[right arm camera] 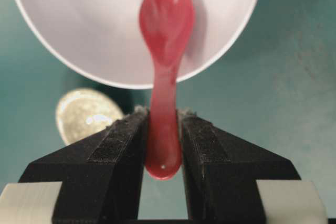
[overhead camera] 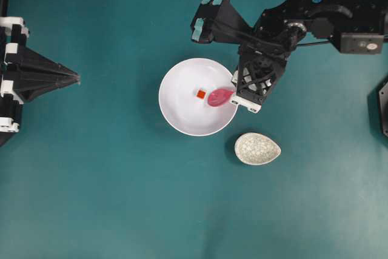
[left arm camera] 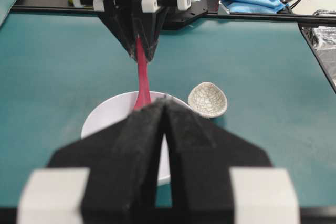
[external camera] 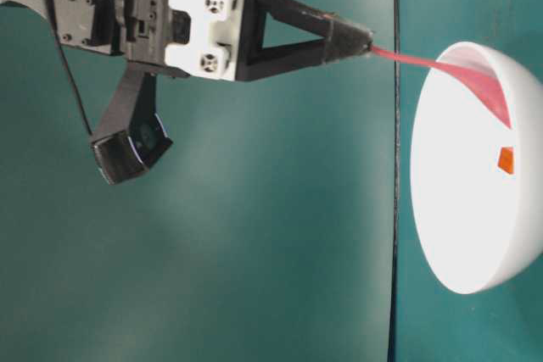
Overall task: Grip the spoon and scoop the red block from the bowl with right arm.
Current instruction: 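Lower the spoon bowl into the white bowl beside the red cube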
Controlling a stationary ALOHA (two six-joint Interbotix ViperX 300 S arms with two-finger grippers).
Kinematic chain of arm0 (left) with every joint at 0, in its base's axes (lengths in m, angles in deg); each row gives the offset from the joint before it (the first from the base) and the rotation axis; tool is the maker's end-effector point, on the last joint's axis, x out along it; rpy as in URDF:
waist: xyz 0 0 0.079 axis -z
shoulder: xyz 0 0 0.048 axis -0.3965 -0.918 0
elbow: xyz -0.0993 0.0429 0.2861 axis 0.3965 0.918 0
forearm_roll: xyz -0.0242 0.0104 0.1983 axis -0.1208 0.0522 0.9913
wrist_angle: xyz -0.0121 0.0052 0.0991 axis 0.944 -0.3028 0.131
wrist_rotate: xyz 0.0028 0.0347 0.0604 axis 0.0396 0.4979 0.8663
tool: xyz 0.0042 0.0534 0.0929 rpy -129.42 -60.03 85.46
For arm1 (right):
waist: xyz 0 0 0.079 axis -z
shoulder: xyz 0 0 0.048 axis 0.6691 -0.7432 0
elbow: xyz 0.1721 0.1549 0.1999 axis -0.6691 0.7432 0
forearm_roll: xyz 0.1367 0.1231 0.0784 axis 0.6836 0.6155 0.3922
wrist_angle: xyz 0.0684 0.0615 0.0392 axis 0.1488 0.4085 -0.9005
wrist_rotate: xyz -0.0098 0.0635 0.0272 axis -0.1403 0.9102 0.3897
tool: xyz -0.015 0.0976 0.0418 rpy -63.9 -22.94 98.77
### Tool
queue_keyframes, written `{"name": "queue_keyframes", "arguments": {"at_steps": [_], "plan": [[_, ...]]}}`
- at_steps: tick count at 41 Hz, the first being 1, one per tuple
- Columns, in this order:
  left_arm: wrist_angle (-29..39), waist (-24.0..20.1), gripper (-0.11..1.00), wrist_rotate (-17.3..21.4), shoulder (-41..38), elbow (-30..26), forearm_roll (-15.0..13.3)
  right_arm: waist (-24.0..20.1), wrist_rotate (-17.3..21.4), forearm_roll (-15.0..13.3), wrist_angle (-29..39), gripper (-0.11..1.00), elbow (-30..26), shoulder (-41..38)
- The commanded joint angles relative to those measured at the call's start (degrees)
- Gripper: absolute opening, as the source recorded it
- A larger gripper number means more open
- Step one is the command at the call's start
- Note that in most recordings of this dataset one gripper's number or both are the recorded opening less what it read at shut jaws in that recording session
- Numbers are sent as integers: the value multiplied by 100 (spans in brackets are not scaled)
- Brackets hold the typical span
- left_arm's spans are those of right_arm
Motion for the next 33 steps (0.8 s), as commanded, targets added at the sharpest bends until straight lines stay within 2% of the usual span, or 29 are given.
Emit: {"name": "queue_keyframes", "arguments": {"at_steps": [1,19,33], "plan": [[-26,9,1,9,-18,-158,18,-9,-9,-26,-114,26,-193,26],[-26,9,1,26,-18,-149,18,-26,26,-105,-879,26,-193,-176],[-18,9,1,35,-18,-149,18,-281,-9,-97,-932,26,-193,-185]]}}
